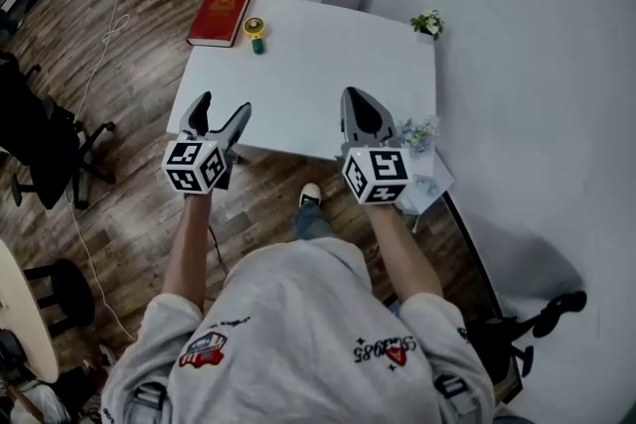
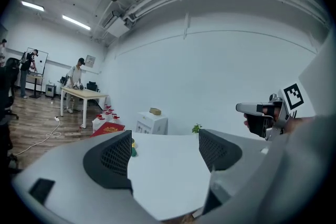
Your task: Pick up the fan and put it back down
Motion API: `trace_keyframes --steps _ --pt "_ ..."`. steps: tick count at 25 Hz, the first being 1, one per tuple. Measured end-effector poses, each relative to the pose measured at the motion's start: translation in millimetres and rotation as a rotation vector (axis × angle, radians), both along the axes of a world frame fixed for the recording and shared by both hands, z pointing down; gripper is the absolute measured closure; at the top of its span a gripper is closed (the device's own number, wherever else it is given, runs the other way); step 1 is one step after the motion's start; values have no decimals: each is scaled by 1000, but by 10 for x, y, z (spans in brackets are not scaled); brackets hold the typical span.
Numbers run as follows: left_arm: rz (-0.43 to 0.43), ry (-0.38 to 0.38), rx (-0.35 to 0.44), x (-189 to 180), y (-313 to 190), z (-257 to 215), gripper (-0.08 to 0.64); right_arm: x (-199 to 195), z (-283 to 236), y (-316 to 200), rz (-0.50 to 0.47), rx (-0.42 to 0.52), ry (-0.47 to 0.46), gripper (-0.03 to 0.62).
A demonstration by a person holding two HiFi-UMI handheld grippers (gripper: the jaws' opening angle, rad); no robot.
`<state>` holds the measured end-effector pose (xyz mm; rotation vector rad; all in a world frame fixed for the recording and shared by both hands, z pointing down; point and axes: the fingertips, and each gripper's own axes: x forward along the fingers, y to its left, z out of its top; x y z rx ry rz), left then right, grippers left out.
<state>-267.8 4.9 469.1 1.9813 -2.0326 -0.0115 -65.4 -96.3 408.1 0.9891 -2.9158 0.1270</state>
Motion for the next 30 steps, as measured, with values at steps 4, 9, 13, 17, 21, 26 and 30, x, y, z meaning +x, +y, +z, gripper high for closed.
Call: trace_keyframes --steps 4,9,13,17,21,26,30 --pt "-36 -12 -8 -191 -715 -19 173 -217 -7 -761 -39 0 0 600" --pt "-73 -24 -27 -335 -1398 -39 173 -424 29 -1458 -90 -23 -3 600" --pt "-82 -33 -54 -367 -1713 50 174 -540 85 -1788 -119 -34 -1 600" --pt "-88 -13 -92 -418 -1864 187 174 -607 217 -1946 -129 -64 3 600" --pt "-96 -2 -129 -554 -1989 367 174 -684 326 -2030 -130 -80 6 600" --pt "-106 7 -201 -755 -2204 680 175 -735 420 -2216 -99 -97 10 600" --pt "-117 22 -298 -984 -2396 1058 175 -843 502 -2373 -75 -110 21 600"
